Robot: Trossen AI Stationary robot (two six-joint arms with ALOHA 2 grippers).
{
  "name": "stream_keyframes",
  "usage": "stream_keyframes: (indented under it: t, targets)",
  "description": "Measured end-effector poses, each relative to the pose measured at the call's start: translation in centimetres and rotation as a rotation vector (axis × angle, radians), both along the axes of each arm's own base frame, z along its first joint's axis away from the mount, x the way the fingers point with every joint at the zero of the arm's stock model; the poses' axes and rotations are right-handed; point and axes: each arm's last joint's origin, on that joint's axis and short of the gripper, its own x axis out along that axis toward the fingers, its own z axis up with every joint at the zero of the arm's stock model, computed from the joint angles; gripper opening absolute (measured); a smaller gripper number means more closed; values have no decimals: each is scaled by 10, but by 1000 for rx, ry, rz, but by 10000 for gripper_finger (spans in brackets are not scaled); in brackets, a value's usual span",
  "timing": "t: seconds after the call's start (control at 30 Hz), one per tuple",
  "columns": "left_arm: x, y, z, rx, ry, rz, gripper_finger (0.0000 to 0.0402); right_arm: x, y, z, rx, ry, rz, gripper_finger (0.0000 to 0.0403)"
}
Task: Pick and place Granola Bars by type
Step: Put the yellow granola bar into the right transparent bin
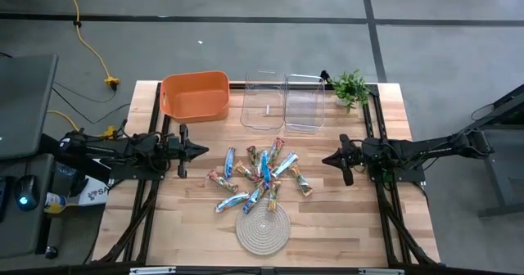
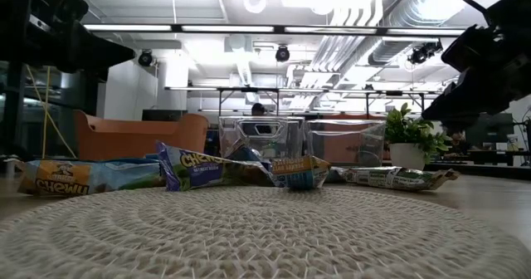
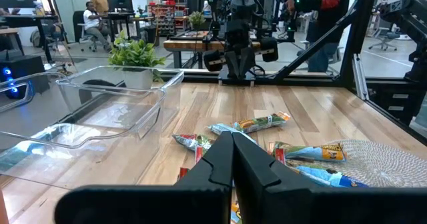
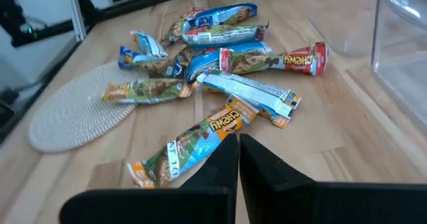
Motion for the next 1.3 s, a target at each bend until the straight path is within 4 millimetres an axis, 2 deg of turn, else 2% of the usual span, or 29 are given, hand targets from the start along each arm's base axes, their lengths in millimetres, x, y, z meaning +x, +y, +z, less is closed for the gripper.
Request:
stream_keyframes:
  t: [0.2, 0.37, 0.7, 0.97, 1.3]
  targets:
    - [0, 0, 0, 0, 0, 0, 0, 2, 0, 4, 138, -43, -49, 0]
    - [0, 0, 0, 0, 0, 0, 0, 3, 1, 10, 167, -101, -28, 0]
    - [0, 0, 0, 0, 0, 0, 0, 6, 2, 43, 270, -438, 10, 0]
    - [0, 0, 0, 0, 0, 0, 0, 5, -1, 52, 262, -547, -78, 0]
    - [0, 0, 0, 0, 0, 0, 0, 5, -1, 53, 107, -551, -57, 0]
